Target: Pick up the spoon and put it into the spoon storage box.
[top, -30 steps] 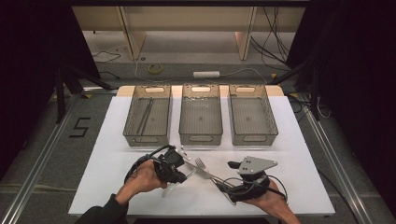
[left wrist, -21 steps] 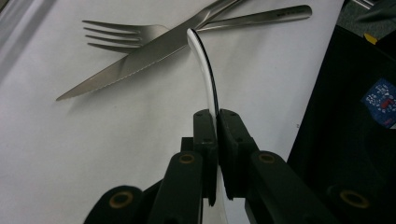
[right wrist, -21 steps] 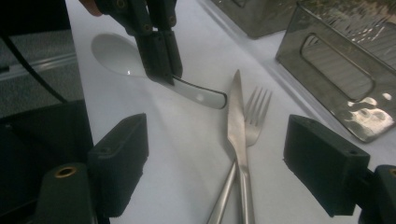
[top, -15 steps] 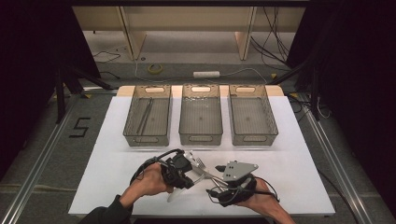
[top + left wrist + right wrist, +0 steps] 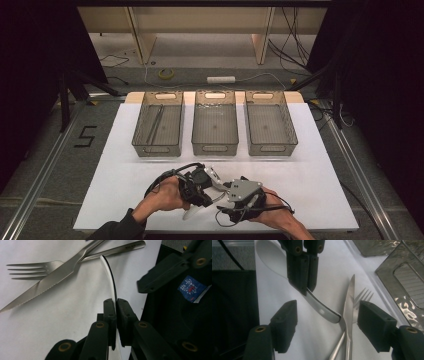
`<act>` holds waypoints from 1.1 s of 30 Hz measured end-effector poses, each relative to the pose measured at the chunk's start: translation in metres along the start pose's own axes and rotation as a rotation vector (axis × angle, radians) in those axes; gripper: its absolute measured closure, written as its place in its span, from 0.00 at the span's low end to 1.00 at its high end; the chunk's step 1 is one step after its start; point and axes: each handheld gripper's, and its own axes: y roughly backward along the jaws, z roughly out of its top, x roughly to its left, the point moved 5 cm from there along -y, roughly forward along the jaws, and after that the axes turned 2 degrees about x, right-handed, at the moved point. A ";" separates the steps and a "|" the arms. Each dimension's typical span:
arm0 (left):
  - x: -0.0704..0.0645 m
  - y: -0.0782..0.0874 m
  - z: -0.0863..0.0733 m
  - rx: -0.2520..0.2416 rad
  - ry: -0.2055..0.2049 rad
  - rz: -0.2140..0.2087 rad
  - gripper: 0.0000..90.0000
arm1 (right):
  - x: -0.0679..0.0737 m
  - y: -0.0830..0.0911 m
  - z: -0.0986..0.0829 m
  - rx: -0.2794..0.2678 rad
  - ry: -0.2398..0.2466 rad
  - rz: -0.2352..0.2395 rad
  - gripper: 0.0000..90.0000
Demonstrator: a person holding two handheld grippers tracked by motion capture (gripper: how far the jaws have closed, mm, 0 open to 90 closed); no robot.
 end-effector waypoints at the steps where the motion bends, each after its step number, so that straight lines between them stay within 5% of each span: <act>1: -0.001 0.000 0.000 0.002 -0.006 -0.004 0.95 | 0.001 -0.001 0.000 0.006 0.008 -0.003 0.39; 16: -0.014 -0.002 0.005 0.015 -0.055 -0.046 0.95 | 0.011 -0.010 -0.003 0.053 0.161 0.021 0.60; 33: -0.017 -0.003 0.005 0.033 -0.091 -0.080 0.95 | 0.019 -0.010 -0.007 0.066 0.276 0.038 0.74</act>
